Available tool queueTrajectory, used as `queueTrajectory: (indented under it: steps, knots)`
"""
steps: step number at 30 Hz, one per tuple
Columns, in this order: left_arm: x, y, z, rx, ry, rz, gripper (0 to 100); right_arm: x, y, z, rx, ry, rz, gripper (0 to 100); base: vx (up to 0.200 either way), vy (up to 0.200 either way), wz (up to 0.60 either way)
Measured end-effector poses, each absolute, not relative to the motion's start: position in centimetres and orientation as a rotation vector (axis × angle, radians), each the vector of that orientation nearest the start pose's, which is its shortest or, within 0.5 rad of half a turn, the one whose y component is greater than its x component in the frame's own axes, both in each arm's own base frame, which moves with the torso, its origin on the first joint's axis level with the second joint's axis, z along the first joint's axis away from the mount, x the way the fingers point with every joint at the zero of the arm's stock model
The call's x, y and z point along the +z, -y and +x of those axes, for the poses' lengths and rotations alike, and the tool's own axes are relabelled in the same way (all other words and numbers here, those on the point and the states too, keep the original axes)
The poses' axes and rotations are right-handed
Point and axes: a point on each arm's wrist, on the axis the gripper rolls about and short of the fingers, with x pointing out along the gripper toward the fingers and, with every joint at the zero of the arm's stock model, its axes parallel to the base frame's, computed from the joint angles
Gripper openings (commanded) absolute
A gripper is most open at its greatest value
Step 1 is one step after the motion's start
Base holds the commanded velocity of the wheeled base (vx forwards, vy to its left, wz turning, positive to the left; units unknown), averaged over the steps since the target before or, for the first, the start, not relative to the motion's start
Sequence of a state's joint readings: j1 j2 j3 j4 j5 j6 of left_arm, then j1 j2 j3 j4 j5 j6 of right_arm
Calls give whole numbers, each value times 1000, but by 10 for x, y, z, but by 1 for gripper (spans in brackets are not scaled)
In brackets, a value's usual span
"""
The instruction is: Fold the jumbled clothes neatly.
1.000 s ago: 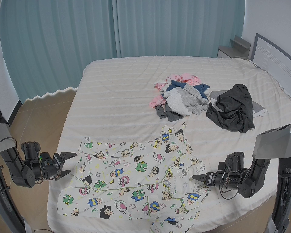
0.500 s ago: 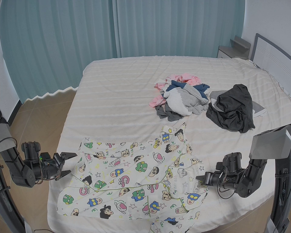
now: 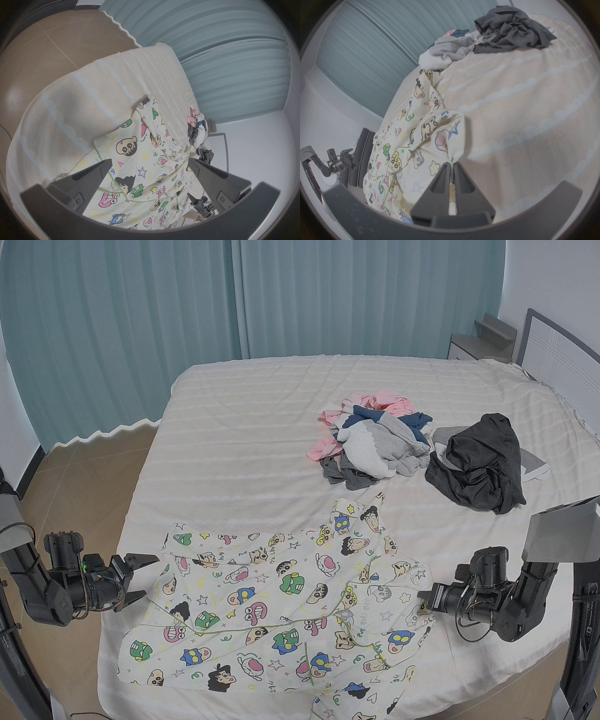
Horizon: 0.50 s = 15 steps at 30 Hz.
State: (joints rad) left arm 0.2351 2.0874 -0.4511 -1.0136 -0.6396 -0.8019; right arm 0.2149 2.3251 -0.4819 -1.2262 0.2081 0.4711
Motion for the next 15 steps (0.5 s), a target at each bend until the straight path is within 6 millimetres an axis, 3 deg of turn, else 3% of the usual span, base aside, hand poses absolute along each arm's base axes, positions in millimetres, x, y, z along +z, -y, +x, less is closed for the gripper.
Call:
queueTrajectory:
  steps: [15]
  knots:
    - [24,-55,287,-146,-707,-1032,100,-21,-44,318,181,-631,471,0,0,0,0]
